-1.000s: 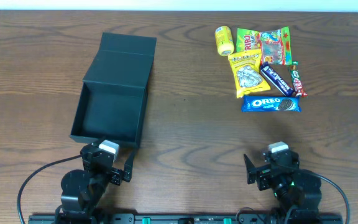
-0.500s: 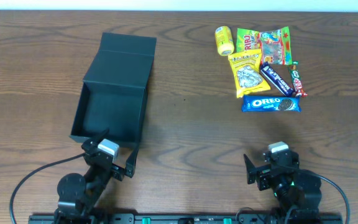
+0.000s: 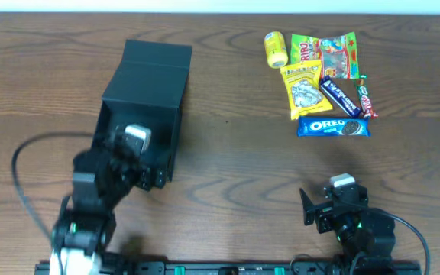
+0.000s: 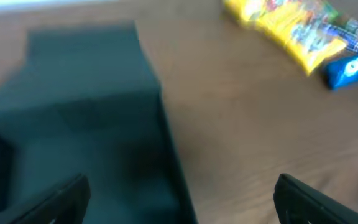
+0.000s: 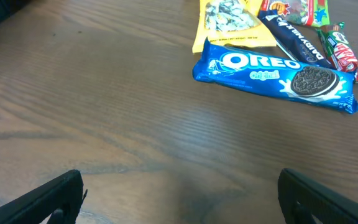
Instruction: Pack container
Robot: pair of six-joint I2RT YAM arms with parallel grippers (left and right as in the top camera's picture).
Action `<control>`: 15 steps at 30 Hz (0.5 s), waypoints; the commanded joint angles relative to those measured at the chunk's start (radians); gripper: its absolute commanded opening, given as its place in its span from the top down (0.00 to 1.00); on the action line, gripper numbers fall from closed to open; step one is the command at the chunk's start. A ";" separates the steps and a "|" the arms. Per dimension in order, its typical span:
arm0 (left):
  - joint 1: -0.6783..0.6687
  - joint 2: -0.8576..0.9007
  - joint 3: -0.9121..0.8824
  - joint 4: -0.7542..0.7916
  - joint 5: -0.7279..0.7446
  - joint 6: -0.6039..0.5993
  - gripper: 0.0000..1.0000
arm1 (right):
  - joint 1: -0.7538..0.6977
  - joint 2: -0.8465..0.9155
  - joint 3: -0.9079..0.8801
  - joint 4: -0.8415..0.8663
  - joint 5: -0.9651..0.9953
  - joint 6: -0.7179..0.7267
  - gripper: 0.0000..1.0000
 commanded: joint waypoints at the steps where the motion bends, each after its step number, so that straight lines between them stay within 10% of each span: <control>1: -0.004 0.207 0.099 -0.039 -0.015 0.002 0.05 | -0.002 -0.007 -0.003 0.001 0.007 -0.003 0.01; 15: -0.005 0.608 0.134 0.014 0.061 -0.040 0.05 | -0.002 -0.007 -0.003 0.001 0.007 -0.003 0.01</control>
